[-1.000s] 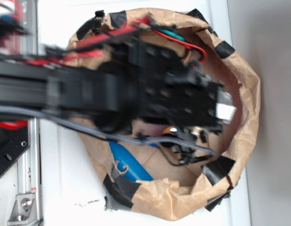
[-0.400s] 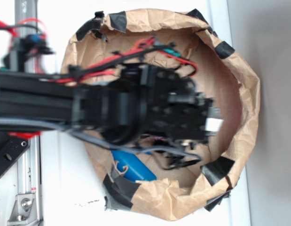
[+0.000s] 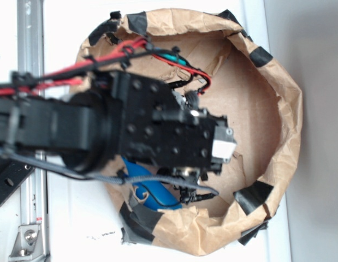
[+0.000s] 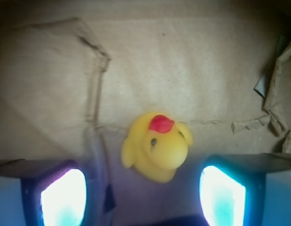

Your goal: Grab the yellow duck.

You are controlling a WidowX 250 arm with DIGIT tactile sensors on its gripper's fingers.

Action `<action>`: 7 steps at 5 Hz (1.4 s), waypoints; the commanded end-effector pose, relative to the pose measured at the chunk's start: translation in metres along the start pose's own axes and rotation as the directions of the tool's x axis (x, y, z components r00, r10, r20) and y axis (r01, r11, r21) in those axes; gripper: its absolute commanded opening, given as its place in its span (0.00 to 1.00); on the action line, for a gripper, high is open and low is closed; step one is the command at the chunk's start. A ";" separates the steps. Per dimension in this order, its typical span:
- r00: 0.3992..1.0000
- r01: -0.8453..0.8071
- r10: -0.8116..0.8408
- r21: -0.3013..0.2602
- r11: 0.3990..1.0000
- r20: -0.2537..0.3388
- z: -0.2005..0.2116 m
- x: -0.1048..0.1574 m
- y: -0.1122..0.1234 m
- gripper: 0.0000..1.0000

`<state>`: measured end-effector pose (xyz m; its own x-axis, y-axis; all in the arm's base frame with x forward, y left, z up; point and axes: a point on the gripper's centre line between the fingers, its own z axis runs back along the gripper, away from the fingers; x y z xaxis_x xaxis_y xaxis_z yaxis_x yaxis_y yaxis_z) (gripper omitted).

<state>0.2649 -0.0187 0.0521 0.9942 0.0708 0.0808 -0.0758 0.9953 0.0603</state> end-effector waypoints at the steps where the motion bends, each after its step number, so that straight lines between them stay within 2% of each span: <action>1: 0.999 -0.043 0.043 0.043 0.998 0.002 -0.008 0.008 0.016 1.00; 2: 0.999 -0.039 0.040 0.027 0.999 -0.009 -0.020 0.010 0.017 1.00; 3: 0.999 -0.034 0.035 0.024 0.999 -0.030 -0.029 0.012 0.013 0.00; 4: 0.999 -0.039 0.039 0.022 0.999 -0.020 -0.021 0.010 0.015 0.00; 5: 0.999 -0.030 0.029 0.017 0.999 0.046 0.007 0.017 0.015 0.00; 6: 0.988 0.015 -0.009 -0.043 0.999 0.153 0.057 0.025 0.015 0.00; 7: 0.987 0.030 -0.029 -0.007 1.000 0.159 0.096 0.022 0.022 0.00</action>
<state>0.2757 -0.0078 0.1294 0.9869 0.0164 0.1603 -0.0265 0.9978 0.0615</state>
